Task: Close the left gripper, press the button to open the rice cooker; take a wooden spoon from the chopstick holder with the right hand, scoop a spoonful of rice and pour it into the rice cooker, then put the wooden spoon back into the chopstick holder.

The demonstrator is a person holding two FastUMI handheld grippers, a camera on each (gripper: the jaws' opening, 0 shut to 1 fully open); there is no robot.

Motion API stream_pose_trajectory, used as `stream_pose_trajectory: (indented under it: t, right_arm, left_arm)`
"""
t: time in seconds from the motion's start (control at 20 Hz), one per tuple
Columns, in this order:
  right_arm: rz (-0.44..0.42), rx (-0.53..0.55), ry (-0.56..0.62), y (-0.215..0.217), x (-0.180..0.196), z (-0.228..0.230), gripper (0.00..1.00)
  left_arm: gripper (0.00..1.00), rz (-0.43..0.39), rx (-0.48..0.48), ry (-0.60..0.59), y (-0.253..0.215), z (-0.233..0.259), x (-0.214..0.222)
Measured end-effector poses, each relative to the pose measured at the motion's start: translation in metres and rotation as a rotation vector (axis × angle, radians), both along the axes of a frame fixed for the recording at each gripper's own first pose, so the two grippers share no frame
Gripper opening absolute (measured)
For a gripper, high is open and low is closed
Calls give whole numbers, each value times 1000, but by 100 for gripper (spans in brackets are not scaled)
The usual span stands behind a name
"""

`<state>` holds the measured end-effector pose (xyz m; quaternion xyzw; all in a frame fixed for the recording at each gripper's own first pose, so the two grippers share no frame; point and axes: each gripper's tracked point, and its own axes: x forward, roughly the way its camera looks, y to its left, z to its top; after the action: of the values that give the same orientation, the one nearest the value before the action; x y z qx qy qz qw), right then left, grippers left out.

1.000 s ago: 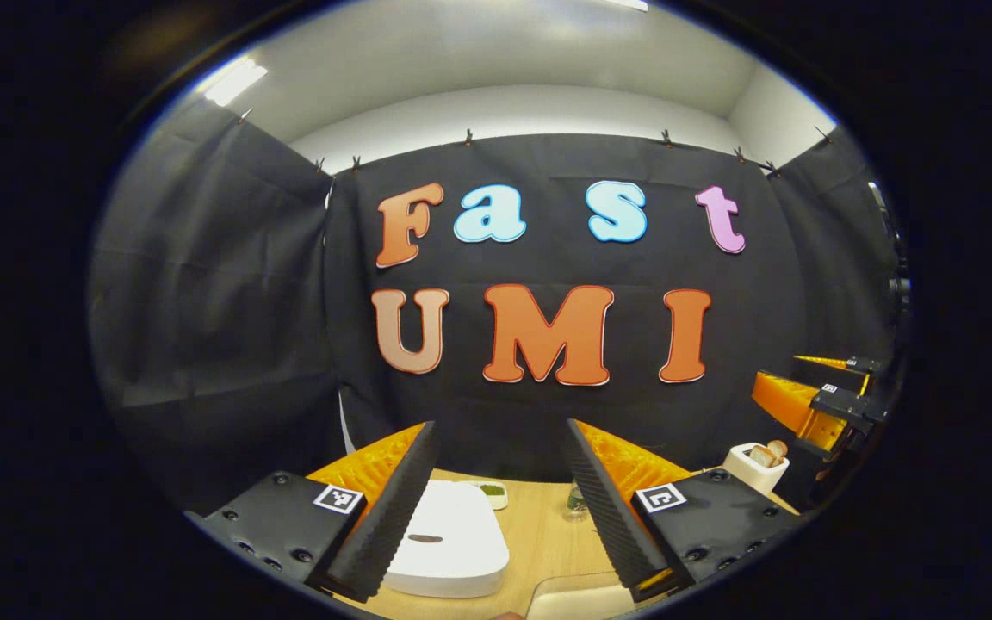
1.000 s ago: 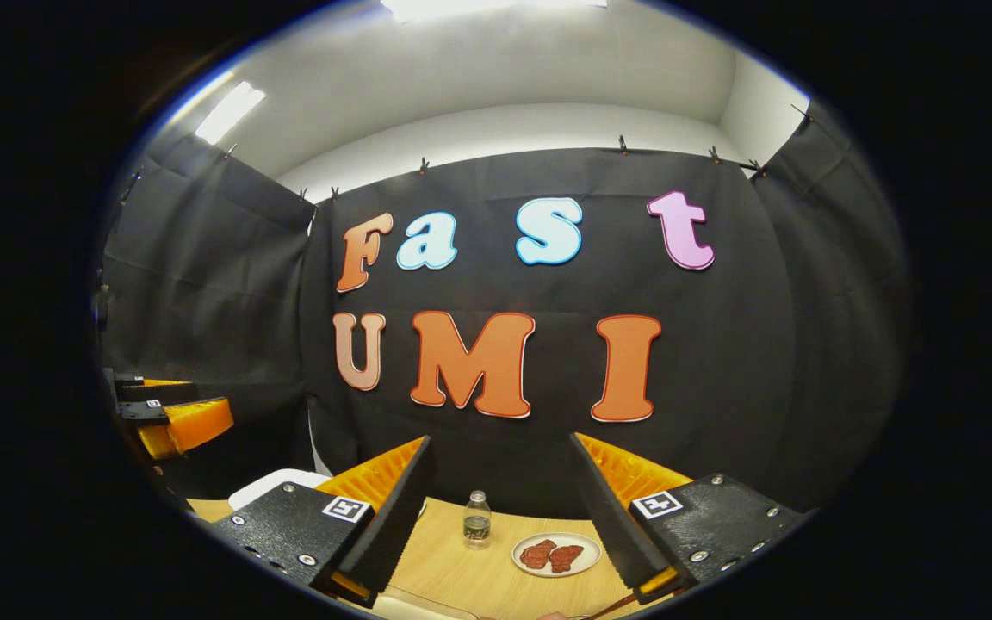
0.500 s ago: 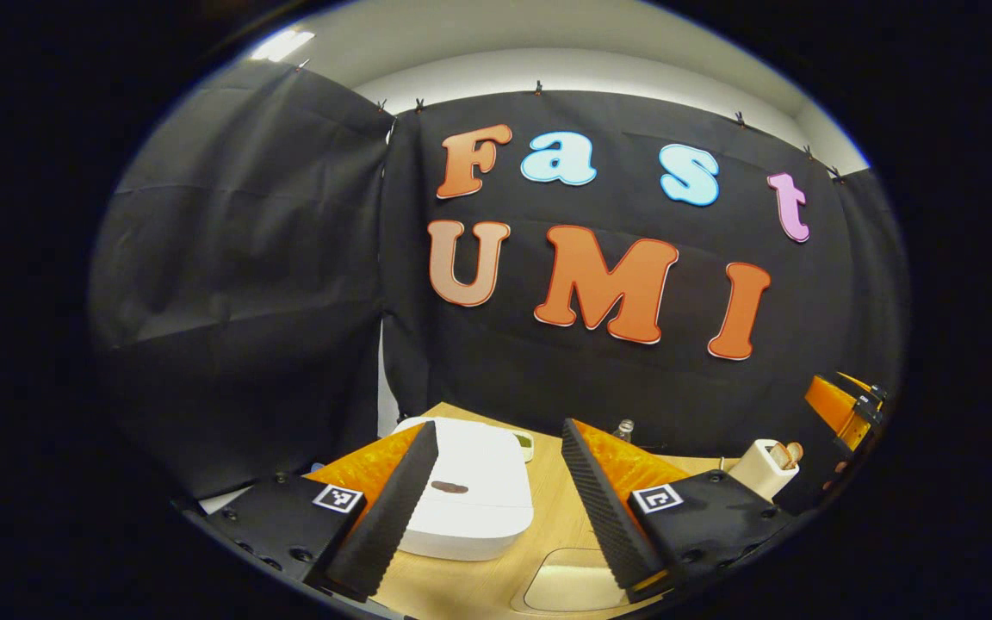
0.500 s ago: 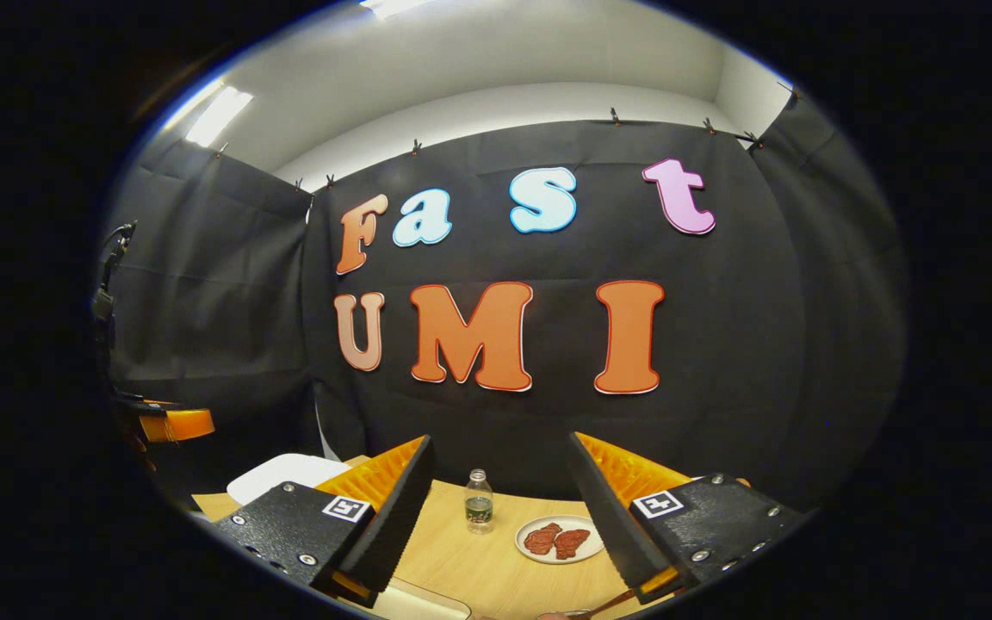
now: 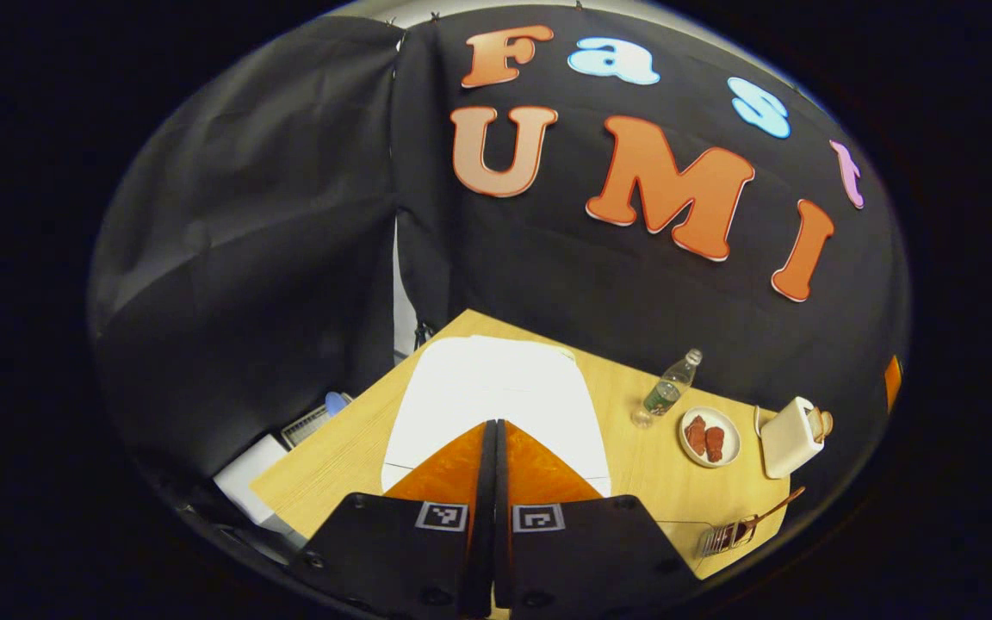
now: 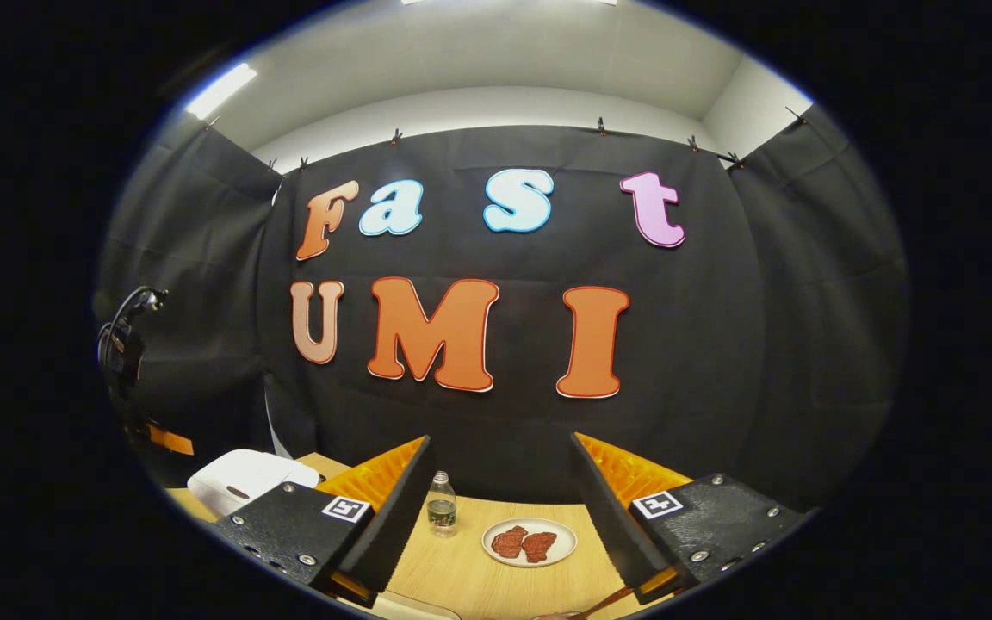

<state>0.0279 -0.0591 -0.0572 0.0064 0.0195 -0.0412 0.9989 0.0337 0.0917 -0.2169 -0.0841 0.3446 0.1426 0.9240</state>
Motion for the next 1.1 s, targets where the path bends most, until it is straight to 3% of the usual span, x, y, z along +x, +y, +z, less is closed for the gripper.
stream_pose_trajectory:
  t: [0.2,0.35,0.6,0.8,1.0,1.1]
  right_arm:
    - [-25,-12,17,5,0,-3,95]
    - [-49,-29,24,4,-6,-8,95]
    - [-92,-54,51,-10,-16,-19,96]
    - [-121,-73,85,-21,-23,-33,96]
    - [-137,-55,111,-31,-24,-42,96]
    - [-143,-47,120,-33,-22,-46,96]
  left_arm:
    - [6,-50,-151,177,-14,-34,4]
    - [6,-81,-153,287,-6,-57,9]
    - [6,-97,-274,356,-16,-74,23]
    - [6,-58,-372,417,-12,-93,24]
    - [5,-36,-418,426,-10,-100,29]
    - [6,-19,-397,445,-7,-106,26]
